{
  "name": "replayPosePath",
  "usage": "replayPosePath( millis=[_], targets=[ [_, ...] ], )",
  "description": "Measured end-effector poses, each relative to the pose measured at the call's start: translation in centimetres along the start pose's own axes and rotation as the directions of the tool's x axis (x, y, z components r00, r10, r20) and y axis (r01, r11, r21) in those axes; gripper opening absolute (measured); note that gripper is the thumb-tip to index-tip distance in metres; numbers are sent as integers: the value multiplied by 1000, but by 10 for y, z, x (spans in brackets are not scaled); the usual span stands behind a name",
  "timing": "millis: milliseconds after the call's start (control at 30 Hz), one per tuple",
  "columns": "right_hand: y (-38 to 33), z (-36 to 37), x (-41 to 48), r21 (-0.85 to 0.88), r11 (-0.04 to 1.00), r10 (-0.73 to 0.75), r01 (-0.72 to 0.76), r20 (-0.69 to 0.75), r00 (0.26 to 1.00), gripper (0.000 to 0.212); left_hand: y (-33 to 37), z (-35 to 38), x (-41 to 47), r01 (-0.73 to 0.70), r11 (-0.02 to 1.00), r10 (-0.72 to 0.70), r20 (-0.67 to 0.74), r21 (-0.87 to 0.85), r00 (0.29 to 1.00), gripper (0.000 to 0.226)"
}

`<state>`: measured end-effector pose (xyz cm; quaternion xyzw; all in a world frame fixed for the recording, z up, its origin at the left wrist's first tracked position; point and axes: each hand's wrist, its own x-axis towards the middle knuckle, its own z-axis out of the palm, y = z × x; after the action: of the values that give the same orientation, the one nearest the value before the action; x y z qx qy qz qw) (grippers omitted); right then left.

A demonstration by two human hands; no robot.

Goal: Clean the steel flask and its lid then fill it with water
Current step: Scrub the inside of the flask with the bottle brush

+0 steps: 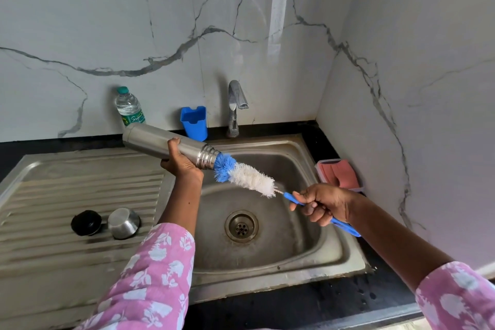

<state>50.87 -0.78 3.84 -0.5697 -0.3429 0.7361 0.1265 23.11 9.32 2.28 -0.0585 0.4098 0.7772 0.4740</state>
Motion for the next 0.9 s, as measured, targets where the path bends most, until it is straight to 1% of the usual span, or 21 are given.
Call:
replayPosePath(
  millis=[67, 100, 133, 167, 200, 233, 267, 300, 333, 367, 400, 433, 500, 567, 633, 667, 700, 767, 800, 833, 900],
  targets=[
    [3, 2, 1, -72, 990, -125, 120, -66, 990, 23, 0, 1, -1, -21, 1000, 21, -2, -7, 1000, 51],
    [4, 4, 3, -199, 959, -226, 199, -121, 967, 21, 0, 2, -1, -35, 999, 35, -3, -5, 999, 49],
    [4, 6, 3, -415, 876, -343, 245, -178, 922, 22, 1, 2, 0, -49, 999, 49, -5, 5, 999, 48],
    [5, 9, 5, -672, 713, -462, 201, -234, 855, 27, 0, 2, 0, -58, 998, 58, -8, 22, 998, 48],
    [7, 11, 9, -872, 485, -589, 64, -272, 761, 31, 0, 2, -1, -63, 997, 64, -10, 36, 998, 48],
    [10, 13, 15, -962, 257, -750, -94, -260, 609, 29, 0, 2, -2, -68, 997, 69, -12, 40, 998, 49],
    [12, 16, 19, -976, 105, -884, -192, -180, 432, 25, -1, 2, -3, -67, 997, 67, -16, 31, 998, 50],
    [15, 17, 22, -974, 20, -954, -227, -87, 286, 27, -2, 1, -4, -58, 998, 59, -22, 18, 998, 51],
    [17, 16, 23, -973, -34, -987, -228, -3, 158, 31, -4, -1, -5, -50, 999, 50, -32, 7, 998, 51],
    [18, 12, 26, -973, -76, -996, -219, 64, 65, 35, -4, -5, -5, -49, 999, 48, -48, -3, 998, 51],
    [19, 7, 27, -968, -119, -993, -221, 118, 16, 39, -6, -10, -5, -47, 999, 46, -64, -12, 997, 53],
    [20, 3, 28, -961, -155, -987, -229, 160, -2, 45, -8, -16, -4, -42, 999, 40, -80, -17, 996, 56],
    [25, -1, 30, -952, -215, -975, -217, 220, 1, 54, -10, -30, -3, -34, 999, 31, -115, -18, 993, 66],
    [32, -1, 33, -956, -239, -971, -172, 234, 52, 56, -10, -39, -5, -49, 998, 45, -143, -28, 989, 68],
    [38, 2, 33, -981, -172, -978, -86, 160, 131, 51, -10, -46, -6, -61, 998, 56, -152, -26, 987, 69],
    [39, 4, 32, -993, -103, -976, -51, 91, 198, 45, -10, -48, -7, -65, 998, 60, -148, -27, 987, 68],
    [39, 8, 28, -999, -11, -958, -33, 1, 286, 40, -11, -50, -9, -67, 997, 62, -147, -26, 987, 67],
    [37, 12, 23, -976, 215, -840, -15, -193, 508, 33, -13, -53, -8, -77, 997, 73, -147, -26, 986, 65],
    [35, 15, 21, -944, 329, -755, 12, -256, 603, 31, -14, -54, -8, -85, 996, 81, -145, -26, 986, 63],
    [32, 18, 19, -892, 448, -677, 61, -294, 675, 33, -13, -54, -8, -90, 996, 85, -142, -29, 986, 62],
    [26, 22, 16, -701, 688, -553, 187, -339, 761, 39, -13, -54, -8, -95, 995, 89, -142, -36, 986, 59]
  ],
)
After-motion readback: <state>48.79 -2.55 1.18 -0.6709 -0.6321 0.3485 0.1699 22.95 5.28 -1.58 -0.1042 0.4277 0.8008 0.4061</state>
